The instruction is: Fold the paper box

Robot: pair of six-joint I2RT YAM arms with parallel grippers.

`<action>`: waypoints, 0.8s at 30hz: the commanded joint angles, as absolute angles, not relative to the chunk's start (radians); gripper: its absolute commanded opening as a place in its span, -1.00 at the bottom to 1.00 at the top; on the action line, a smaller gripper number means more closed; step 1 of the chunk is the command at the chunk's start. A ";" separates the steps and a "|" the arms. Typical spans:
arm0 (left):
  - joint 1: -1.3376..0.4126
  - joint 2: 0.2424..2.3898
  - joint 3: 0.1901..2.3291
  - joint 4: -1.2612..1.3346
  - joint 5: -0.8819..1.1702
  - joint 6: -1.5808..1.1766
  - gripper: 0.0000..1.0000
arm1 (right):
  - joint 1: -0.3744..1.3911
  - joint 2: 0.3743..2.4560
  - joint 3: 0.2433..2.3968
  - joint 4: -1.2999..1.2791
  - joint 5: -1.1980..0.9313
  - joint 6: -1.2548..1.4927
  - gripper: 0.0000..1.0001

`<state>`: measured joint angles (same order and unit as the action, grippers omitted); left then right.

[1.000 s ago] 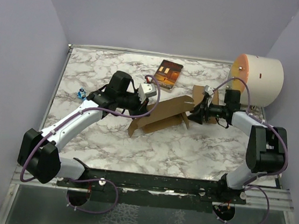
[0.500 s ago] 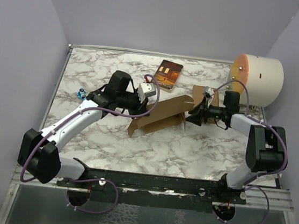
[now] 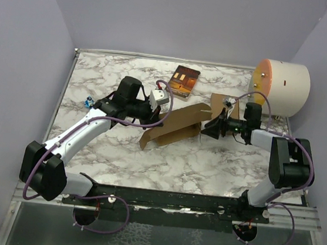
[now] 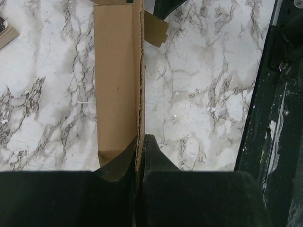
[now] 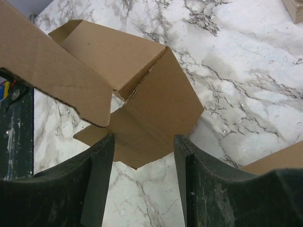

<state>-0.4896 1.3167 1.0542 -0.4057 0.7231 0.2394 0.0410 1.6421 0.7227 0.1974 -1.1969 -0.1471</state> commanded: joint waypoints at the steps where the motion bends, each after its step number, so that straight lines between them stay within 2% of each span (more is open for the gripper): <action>1: -0.483 1.301 1.047 -0.409 0.778 0.248 -1.00 | 0.059 1.621 0.711 0.299 -1.135 -0.044 0.07; 5: -0.477 1.308 1.047 -0.405 0.800 0.245 -1.00 | 0.076 1.633 0.730 0.288 -1.097 -0.042 0.08; 13: -0.463 1.322 1.051 -0.401 0.830 0.233 -1.00 | 0.104 1.631 0.702 0.448 -1.066 0.042 0.11; 24: -0.413 1.374 1.060 -0.381 0.918 0.195 -1.00 | 0.148 1.692 0.736 0.500 -1.007 0.078 0.07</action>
<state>-0.4347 1.3529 1.0542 -0.3939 0.8352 0.2180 0.1349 1.6558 0.7181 0.4278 -1.0557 0.0460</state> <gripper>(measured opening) 0.018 0.549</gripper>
